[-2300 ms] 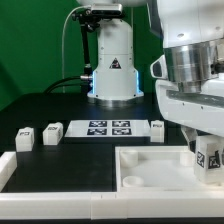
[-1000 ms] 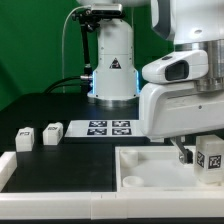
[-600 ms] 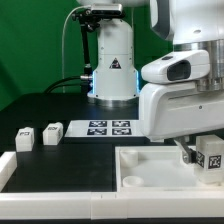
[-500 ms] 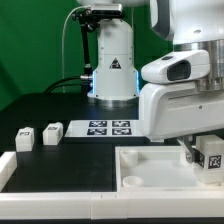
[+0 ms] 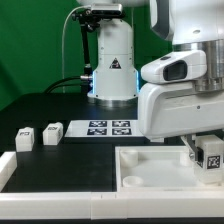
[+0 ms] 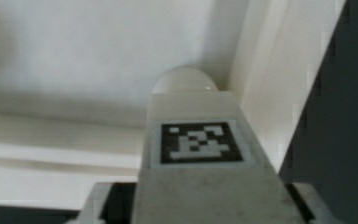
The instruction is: Assemble one leg
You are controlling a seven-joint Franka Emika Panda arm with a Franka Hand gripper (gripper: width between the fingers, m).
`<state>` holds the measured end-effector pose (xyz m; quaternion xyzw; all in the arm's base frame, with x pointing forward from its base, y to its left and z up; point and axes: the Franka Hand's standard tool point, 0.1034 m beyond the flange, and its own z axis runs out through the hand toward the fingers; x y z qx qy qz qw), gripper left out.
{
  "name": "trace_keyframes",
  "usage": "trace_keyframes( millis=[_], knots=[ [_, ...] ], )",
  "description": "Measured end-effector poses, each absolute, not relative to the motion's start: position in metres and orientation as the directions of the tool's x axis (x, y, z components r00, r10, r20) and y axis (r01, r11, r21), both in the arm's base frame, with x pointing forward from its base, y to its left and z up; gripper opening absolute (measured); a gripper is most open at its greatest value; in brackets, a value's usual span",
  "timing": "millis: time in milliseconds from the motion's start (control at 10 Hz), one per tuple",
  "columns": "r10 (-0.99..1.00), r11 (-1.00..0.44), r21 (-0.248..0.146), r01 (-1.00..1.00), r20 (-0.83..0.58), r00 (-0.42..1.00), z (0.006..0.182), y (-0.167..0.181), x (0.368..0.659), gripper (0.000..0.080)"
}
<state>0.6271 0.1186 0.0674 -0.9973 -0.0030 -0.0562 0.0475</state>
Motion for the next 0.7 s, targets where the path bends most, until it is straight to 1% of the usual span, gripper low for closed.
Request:
trace_keyframes(
  millis=[100,200,300,400,500,600,700],
  knots=[
    [-0.165,-0.982,-0.112,-0.154,0.097,0.982,0.067,0.1167,0.627,0.029],
    [-0.266,-0.96,-0.119,-0.255,0.085,0.96,0.0669,0.1157,0.6271,0.029],
    [-0.441,-0.892,-0.138,-0.43,0.057,0.896,0.0666,0.1132,0.6272,0.029],
    [-0.558,-0.823,-0.148,-0.548,0.036,0.829,0.0664,0.1116,0.6274,0.029],
    [-0.672,-0.733,-0.155,-0.663,0.012,0.74,0.0663,0.1114,0.6274,0.029],
    [-0.803,-0.586,-0.155,-0.795,-0.02,0.596,0.0659,0.1123,0.6268,0.029],
    [-0.857,-0.504,-0.149,-0.851,-0.032,0.514,0.0655,0.1131,0.626,0.029]
  ],
)
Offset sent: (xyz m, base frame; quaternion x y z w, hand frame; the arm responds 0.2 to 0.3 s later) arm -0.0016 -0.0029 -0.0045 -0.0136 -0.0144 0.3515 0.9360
